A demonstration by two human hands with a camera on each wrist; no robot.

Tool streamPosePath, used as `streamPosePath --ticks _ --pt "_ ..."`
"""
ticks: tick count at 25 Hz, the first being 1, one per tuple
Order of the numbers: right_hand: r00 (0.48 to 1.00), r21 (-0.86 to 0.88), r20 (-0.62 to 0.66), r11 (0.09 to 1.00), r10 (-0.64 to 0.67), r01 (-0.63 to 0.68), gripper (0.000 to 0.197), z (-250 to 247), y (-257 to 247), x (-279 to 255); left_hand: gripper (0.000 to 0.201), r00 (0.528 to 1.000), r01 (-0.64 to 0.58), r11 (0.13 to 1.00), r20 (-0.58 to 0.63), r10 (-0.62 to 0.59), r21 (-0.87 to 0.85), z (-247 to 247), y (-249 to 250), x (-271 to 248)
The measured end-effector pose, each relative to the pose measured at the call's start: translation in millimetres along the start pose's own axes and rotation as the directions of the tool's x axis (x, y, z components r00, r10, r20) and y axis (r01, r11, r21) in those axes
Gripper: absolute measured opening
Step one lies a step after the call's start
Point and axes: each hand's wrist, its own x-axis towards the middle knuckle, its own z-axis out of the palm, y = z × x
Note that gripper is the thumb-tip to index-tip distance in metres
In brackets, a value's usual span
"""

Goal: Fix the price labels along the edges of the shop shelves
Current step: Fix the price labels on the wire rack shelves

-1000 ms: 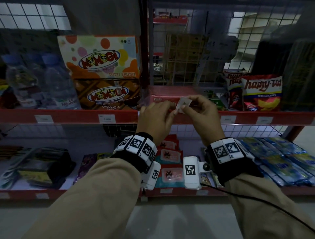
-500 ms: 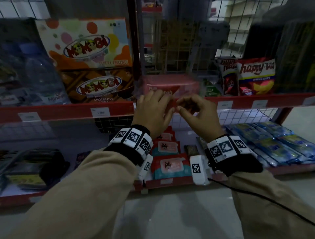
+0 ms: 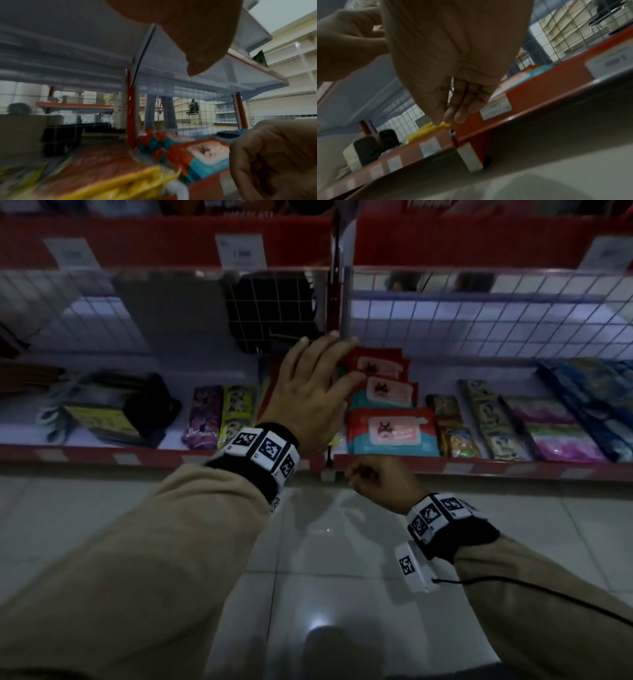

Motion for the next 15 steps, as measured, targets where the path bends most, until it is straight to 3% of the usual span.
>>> streamPosePath --ticks 3,5,7,10,12,15 --pt "0.993 0.011 0.121 1.0 0.011 -0.013 0.015 33 12 -6 0.032 0.979 0.084 0.995 0.192 -0.07 -0.062 18 -8 -53" --pt "0.983 -0.009 0.179 0.999 0.038 -0.037 0.016 52 22 -11 0.031 0.941 0.161 0.983 0.315 -0.125 -0.092 31 -7 -95" --pt "0.975 -0.045 0.212 0.998 0.058 -0.049 0.018 68 30 -15 0.031 0.863 0.268 0.958 0.467 -0.191 -0.103 42 -3 -139" --pt "0.958 -0.165 0.274 0.986 0.079 -0.034 0.028 86 38 -17 0.041 0.681 0.417 0.906 0.684 -0.261 -0.07 57 11 -196" --pt "0.945 -0.244 0.316 0.97 0.09 -0.011 0.037 96 41 -17 0.047 0.61 0.476 0.878 0.741 -0.282 -0.058 64 23 -225" --pt "0.941 -0.298 0.335 0.953 0.051 0.054 0.044 109 40 -11 0.046 0.604 0.529 0.846 0.732 -0.315 -0.072 67 34 -240"
